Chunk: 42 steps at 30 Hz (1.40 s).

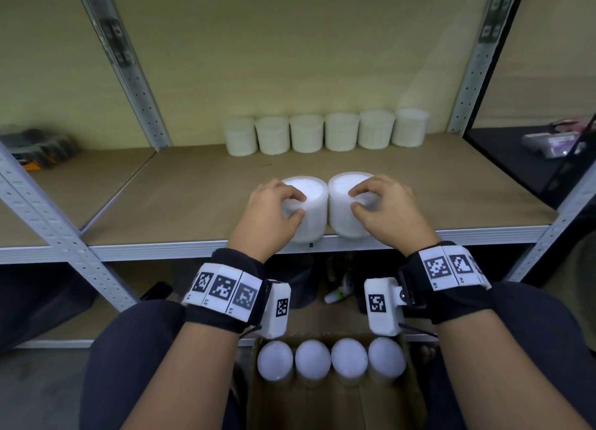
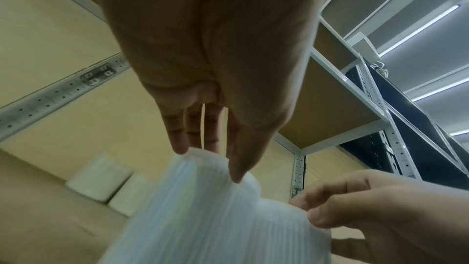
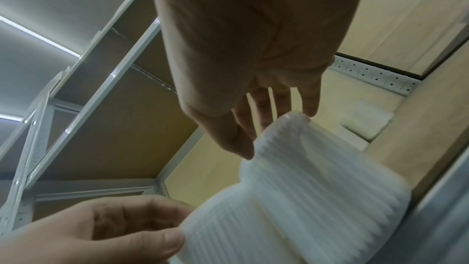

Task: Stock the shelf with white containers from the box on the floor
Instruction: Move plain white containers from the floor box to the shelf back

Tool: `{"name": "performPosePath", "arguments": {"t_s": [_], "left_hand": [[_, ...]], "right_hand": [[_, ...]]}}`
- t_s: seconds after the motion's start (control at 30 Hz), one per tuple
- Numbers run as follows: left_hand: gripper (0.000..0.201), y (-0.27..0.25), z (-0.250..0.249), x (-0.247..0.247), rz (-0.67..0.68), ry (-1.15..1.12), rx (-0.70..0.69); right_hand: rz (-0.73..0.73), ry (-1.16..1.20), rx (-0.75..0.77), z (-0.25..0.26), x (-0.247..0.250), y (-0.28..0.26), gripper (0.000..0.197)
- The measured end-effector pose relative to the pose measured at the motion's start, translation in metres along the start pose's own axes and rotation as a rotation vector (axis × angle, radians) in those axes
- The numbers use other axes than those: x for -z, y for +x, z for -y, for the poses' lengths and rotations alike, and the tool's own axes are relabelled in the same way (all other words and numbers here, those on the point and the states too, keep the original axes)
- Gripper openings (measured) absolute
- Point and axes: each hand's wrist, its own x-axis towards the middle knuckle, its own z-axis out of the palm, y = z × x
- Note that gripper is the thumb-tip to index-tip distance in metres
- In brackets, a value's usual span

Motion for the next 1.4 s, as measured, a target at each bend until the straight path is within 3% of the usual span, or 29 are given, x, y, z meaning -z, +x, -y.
{"name": "performPosePath", "arguments": {"t_s": [0.53,0.9,1.4], "left_hand": [[0.025,0.065,-0.041,-0.049,0.076,0.055,-0.076],[0.028,0.145,-0.077,-0.100,0.168,0.119,-0.137],[0.030,0.237,-0.085,-0.141,0.190,0.129,-0.196]], "right_hand": [[0.034,-0.201,-0.081,-0.042,0.038,0.026,0.031],[0.078,-0.268,-0.245,-0.097,0.071,0.084,0.031],[0.044,-0.227,-0.283,-0.141,0.083,0.163,0.028]]}}
